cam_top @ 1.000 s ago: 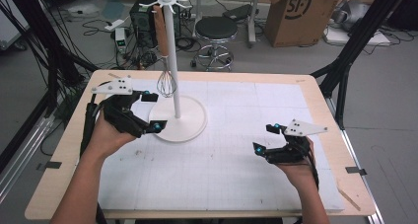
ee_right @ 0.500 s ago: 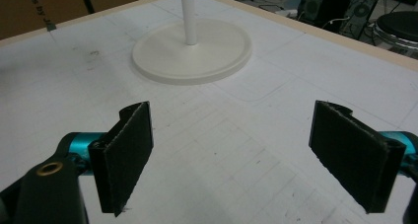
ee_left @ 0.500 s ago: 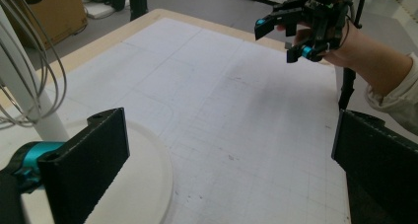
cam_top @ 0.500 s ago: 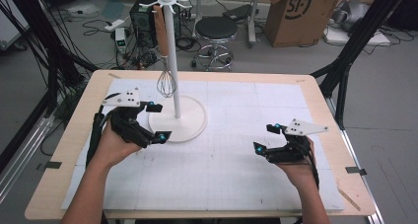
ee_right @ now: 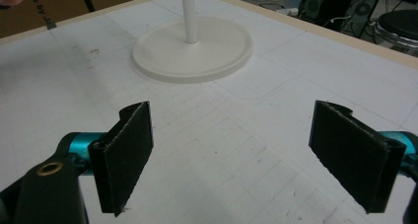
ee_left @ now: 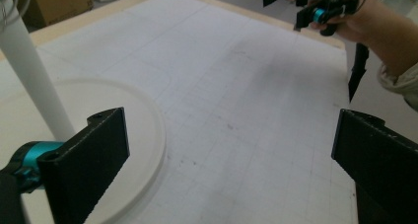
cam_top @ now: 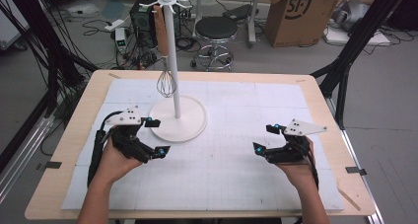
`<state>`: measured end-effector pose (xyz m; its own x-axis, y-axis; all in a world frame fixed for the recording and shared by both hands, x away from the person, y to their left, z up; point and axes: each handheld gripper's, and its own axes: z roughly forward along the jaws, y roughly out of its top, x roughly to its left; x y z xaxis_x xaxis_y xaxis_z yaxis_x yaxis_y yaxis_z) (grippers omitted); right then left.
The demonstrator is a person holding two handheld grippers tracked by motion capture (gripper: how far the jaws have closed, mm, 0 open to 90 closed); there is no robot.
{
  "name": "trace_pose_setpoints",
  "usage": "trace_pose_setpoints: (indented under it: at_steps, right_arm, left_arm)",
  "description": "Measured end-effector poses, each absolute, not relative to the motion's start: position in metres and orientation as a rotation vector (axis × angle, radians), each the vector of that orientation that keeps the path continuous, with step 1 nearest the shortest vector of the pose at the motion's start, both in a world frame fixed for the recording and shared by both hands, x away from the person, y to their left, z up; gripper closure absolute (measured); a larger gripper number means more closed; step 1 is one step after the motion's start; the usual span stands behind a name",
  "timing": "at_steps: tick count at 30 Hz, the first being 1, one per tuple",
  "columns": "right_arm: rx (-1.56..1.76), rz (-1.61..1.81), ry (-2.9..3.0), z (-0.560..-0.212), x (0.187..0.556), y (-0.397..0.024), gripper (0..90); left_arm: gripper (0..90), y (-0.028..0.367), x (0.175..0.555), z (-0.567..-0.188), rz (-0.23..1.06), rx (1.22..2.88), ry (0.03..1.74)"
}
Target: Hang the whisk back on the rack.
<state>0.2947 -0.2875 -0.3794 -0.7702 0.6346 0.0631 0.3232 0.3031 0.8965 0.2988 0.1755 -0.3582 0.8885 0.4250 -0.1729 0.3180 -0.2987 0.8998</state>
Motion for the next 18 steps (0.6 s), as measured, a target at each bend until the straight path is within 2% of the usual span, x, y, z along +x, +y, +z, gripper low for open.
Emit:
trace_pose_setpoints:
  at_steps: [18]
  right_arm:
    - [0.862,1.421,2.312,-0.383,0.297,-0.282,15.6]
  left_arm:
    - [1.6,0.179,0.300,-0.376,0.111,1.945,0.603]
